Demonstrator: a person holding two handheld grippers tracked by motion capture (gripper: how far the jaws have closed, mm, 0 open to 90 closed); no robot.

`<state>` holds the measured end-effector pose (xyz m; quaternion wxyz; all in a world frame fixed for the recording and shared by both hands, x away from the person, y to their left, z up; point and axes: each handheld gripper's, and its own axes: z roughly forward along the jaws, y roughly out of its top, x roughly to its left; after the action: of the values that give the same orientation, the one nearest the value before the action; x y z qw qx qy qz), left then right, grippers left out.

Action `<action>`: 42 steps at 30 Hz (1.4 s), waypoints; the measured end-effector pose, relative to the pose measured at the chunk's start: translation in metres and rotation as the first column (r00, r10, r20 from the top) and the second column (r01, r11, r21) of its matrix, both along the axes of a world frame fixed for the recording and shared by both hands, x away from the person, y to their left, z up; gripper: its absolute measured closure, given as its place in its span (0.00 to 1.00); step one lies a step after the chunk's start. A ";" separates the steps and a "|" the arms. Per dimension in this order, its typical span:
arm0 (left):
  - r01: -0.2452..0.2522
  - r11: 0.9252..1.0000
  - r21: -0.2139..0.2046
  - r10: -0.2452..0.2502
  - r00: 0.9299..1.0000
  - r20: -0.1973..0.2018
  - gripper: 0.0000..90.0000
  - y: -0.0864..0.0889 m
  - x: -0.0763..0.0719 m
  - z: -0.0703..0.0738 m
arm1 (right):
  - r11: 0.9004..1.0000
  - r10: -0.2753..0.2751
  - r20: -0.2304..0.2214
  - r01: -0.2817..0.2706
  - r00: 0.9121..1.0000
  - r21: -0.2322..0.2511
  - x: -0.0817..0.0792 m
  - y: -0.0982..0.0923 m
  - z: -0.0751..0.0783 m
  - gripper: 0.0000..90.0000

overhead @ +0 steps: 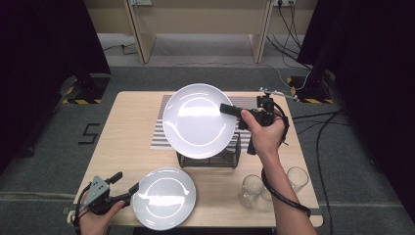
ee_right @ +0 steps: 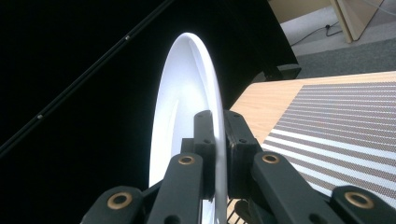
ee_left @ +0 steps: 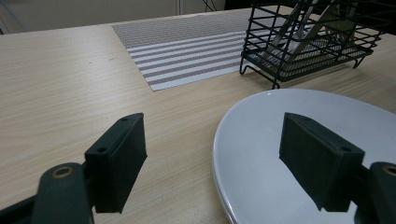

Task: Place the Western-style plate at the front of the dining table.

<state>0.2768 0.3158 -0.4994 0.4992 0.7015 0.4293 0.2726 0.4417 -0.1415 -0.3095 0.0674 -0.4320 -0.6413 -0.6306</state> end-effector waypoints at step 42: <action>-0.004 1.000 0.001 0.004 1.000 -0.004 0.25 0.001 0.000 -0.001 | 0.999 -0.008 -0.045 0.010 0.999 0.036 0.017 -0.001 0.006 0.95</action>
<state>0.2770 0.3166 -0.4999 0.4975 0.7016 0.4315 0.2722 0.4586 -0.1422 -0.3038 0.0866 -0.4476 -0.6263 -0.6324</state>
